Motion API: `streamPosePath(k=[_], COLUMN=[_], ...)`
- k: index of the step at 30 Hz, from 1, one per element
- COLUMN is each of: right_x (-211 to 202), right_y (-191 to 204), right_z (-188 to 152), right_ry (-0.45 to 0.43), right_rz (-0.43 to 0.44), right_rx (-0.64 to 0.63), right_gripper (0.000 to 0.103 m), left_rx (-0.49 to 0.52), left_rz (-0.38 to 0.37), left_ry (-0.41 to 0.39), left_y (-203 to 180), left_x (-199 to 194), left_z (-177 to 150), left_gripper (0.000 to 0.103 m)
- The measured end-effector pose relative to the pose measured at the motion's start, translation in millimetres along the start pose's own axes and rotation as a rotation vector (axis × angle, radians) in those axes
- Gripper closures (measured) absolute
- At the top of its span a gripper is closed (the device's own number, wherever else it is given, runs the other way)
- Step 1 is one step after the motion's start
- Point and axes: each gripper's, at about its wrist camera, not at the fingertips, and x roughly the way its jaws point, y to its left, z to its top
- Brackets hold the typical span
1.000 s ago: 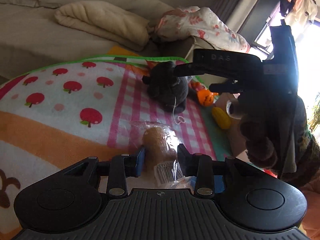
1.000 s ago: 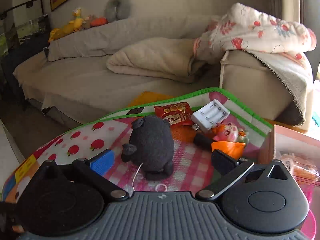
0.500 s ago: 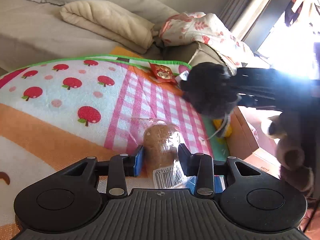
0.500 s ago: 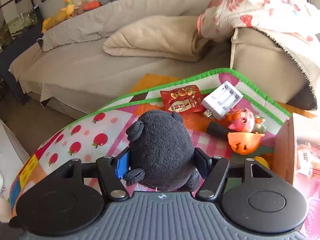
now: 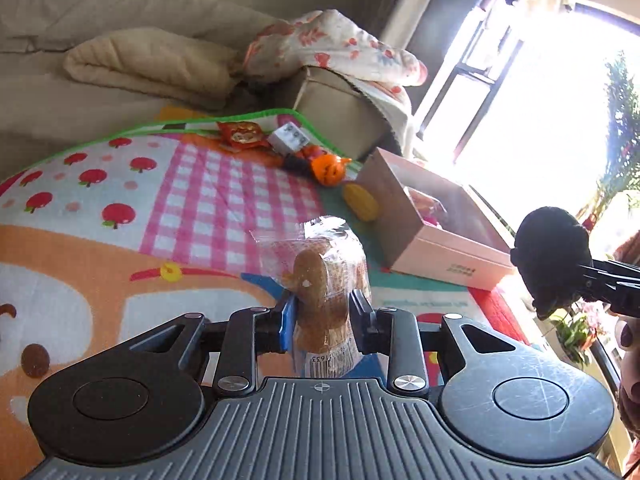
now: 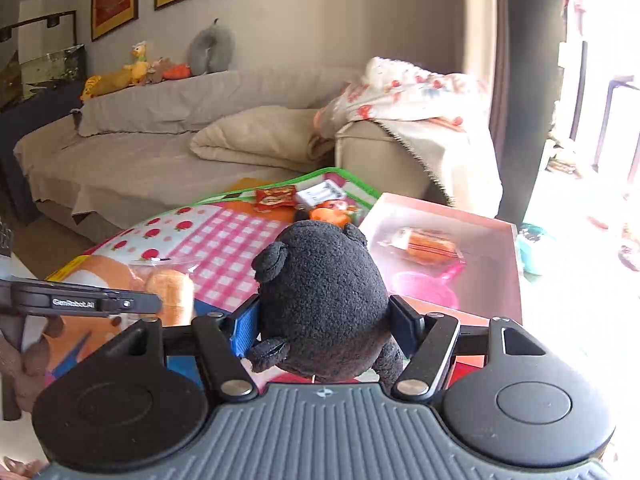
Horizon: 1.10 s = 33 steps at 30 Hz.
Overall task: Organize objects
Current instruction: 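Carry the bread roll over the box with the left tool while the right tool grasps the black plush bear, then release the bread roll in the box with the left tool while the right tool carries the bear over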
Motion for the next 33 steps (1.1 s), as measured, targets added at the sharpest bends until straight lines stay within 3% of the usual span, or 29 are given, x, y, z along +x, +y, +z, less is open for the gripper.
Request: streamPosePath(k=[5, 9, 13, 16, 19, 23, 24, 27, 30, 33], right_x=[-28, -38, -39, -36, -28, -18, -17, -17, -16, -12], right_y=[-22, -29, -42, -52, -58, -60, -60, -60, -49, -42], right_z=[-30, -54, -65, -68, -73, -90, -95, -111, -122, -122], right_ry=[-0.02, -0.058, -0.098, -0.111, -0.078, 0.009, 0.034, 0.11, 0.152, 0.178], right_rz=[0.015, -0.002, -0.032, -0.045, -0.04, -0.028, -0.005, 0.102, 0.122, 0.069], right_rx=[0.069, 0.084, 0.132, 0.147, 0.16, 0.128, 0.122, 0.125, 0.081, 0.036], right_gripper=[0.036, 0.035, 0.036, 0.036, 0.035, 0.007, 0.006, 0.006, 0.007, 0.025], left_rx=[0.083, 0.182, 0.191, 0.22, 0.253, 0.287, 0.303, 0.247, 0.151, 0.132], left_rz=[-0.09, -0.139, -0.191, -0.133, -0.102, 0.018, 0.053, 0.035, -0.015, -0.038], left_ry=[-0.023, -0.058, -0.027, -0.01, 0.067, 0.125, 0.117, 0.086, 0.044, 0.013], left_y=[-50, -98, -133, -148, -150, -141, -139, -124, -110, -102], left_x=[-6, 12, 65, 112, 161, 197, 200, 195, 177, 150], left_z=[16, 43, 73, 87, 96, 97, 97, 99, 101, 95], left_gripper=[0.071, 0.071, 0.071, 0.071, 0.07, 0.071, 0.071, 0.072, 0.072, 0.072])
